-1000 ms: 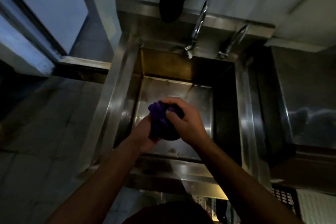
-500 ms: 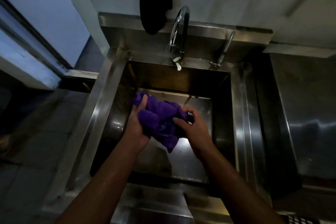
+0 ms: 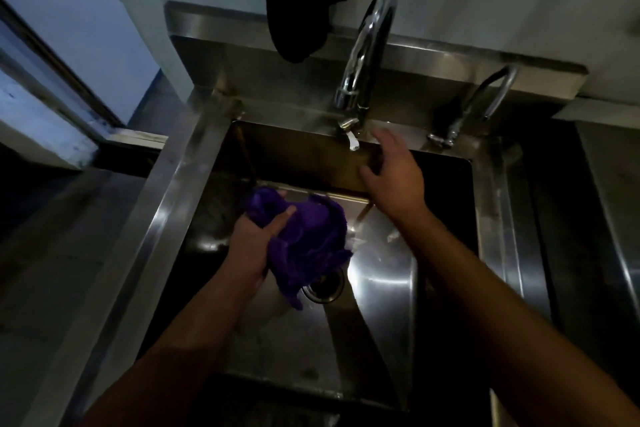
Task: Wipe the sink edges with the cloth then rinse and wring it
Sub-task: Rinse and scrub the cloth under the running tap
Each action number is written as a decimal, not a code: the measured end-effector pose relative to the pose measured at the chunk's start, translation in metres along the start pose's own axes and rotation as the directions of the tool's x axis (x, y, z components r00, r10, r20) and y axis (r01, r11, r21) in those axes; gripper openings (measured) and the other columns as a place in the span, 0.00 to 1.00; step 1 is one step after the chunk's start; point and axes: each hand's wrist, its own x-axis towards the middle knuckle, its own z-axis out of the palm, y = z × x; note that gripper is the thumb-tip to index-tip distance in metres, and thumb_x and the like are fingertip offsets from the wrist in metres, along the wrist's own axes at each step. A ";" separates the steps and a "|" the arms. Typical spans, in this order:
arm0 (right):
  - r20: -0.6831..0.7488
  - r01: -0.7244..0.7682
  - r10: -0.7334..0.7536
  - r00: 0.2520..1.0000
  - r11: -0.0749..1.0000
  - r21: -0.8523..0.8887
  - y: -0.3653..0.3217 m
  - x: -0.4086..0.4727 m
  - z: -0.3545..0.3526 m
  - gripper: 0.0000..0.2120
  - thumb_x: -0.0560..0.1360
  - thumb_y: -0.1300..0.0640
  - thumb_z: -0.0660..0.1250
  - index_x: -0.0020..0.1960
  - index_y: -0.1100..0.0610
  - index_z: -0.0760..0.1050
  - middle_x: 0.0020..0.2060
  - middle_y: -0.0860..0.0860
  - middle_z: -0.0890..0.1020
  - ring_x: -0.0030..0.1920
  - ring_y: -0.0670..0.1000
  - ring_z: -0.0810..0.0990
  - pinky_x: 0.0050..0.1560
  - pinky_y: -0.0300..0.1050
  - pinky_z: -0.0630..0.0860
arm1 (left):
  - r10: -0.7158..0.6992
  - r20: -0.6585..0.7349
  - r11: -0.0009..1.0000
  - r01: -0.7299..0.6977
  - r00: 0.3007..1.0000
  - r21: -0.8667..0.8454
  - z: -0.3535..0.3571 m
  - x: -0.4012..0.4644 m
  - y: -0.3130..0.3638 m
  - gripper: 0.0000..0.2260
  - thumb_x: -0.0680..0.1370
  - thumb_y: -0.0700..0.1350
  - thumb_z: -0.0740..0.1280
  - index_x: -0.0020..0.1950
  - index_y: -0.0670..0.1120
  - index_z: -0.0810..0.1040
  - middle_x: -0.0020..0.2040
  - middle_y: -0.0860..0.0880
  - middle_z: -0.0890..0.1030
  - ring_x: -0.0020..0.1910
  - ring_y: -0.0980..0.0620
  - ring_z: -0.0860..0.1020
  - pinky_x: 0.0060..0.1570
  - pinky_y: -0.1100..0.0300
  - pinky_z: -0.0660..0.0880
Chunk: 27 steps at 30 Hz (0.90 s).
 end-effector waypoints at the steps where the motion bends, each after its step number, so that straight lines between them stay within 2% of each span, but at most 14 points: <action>1: 0.014 0.074 -0.073 0.997 0.992 -0.100 -0.003 0.011 0.004 0.34 0.72 0.55 0.73 0.76 0.51 0.64 0.75 0.52 0.66 0.72 0.56 0.69 0.68 0.52 0.72 | -0.001 -0.014 1.000 0.001 1.000 0.010 0.000 0.004 -0.003 0.14 0.75 0.37 0.72 0.60 0.47 0.79 0.57 0.43 0.84 0.56 0.44 0.82 0.54 0.51 0.81; 3: 0.092 0.171 -0.151 0.984 0.948 -0.268 -0.003 0.030 0.015 0.36 0.72 0.55 0.73 0.76 0.49 0.62 0.77 0.50 0.63 0.72 0.57 0.68 0.64 0.54 0.75 | -0.013 -0.037 1.000 0.014 0.999 0.009 0.000 0.010 -0.006 0.16 0.75 0.36 0.72 0.61 0.44 0.78 0.58 0.40 0.83 0.57 0.42 0.82 0.57 0.47 0.80; 5: 0.142 0.229 -0.189 0.972 0.901 -0.367 0.000 0.041 0.025 0.34 0.74 0.58 0.71 0.76 0.49 0.62 0.76 0.50 0.64 0.69 0.58 0.71 0.58 0.55 0.79 | -0.022 -0.049 1.000 0.022 0.999 -0.001 0.000 0.015 -0.007 0.19 0.74 0.37 0.73 0.64 0.41 0.77 0.59 0.39 0.82 0.58 0.41 0.82 0.58 0.45 0.79; 10: 0.089 0.306 -0.295 0.951 0.877 -0.371 0.005 0.054 0.027 0.27 0.75 0.61 0.67 0.73 0.52 0.68 0.71 0.53 0.72 0.65 0.58 0.75 0.59 0.54 0.76 | -0.031 -0.030 0.996 0.034 0.999 0.082 -0.003 0.027 -0.009 0.18 0.75 0.40 0.74 0.64 0.42 0.77 0.57 0.42 0.84 0.57 0.42 0.83 0.56 0.45 0.80; 16: 0.116 0.352 -0.334 0.935 0.841 -0.411 0.003 0.054 0.020 0.20 0.79 0.56 0.65 0.71 0.50 0.72 0.68 0.51 0.75 0.57 0.57 0.81 0.50 0.49 0.78 | -0.020 -0.011 0.998 0.021 1.000 0.051 0.002 0.033 -0.009 0.15 0.76 0.38 0.72 0.62 0.43 0.78 0.57 0.43 0.84 0.56 0.43 0.83 0.57 0.46 0.80; 20: 0.125 0.285 -0.257 0.958 0.890 -0.355 -0.018 0.063 -0.002 0.14 0.82 0.51 0.62 0.63 0.55 0.78 0.59 0.56 0.80 0.54 0.57 0.80 0.46 0.45 0.69 | -0.024 0.019 0.997 0.022 1.000 0.075 0.005 0.037 -0.013 0.22 0.72 0.43 0.76 0.65 0.44 0.76 0.59 0.44 0.83 0.59 0.43 0.82 0.60 0.43 0.78; 24: 0.147 0.120 -0.082 0.986 0.956 -0.269 -0.043 0.069 -0.012 0.13 0.81 0.51 0.64 0.61 0.57 0.77 0.57 0.56 0.79 0.56 0.55 0.78 0.50 0.46 0.70 | -0.077 -0.033 0.993 0.080 0.996 0.092 0.009 0.036 -0.019 0.31 0.63 0.57 0.80 0.62 0.48 0.79 0.57 0.47 0.85 0.58 0.46 0.83 0.61 0.40 0.77; 25: 0.125 0.075 -0.047 0.991 0.971 -0.227 -0.046 0.068 -0.009 0.13 0.81 0.51 0.64 0.62 0.56 0.77 0.57 0.55 0.79 0.56 0.54 0.78 0.50 0.46 0.70 | -0.090 -0.053 0.991 0.095 0.995 0.100 0.009 0.037 -0.022 0.29 0.64 0.57 0.80 0.61 0.47 0.80 0.55 0.47 0.85 0.56 0.46 0.83 0.61 0.40 0.77; 27: 0.026 -0.028 0.030 0.999 0.996 -0.086 -0.043 0.056 0.007 0.16 0.79 0.48 0.66 0.65 0.53 0.74 0.58 0.51 0.79 0.57 0.52 0.78 0.51 0.45 0.72 | -0.107 -0.103 0.985 0.119 0.989 0.127 0.011 0.038 -0.029 0.13 0.71 0.48 0.77 0.54 0.48 0.81 0.50 0.48 0.86 0.54 0.46 0.83 0.61 0.43 0.78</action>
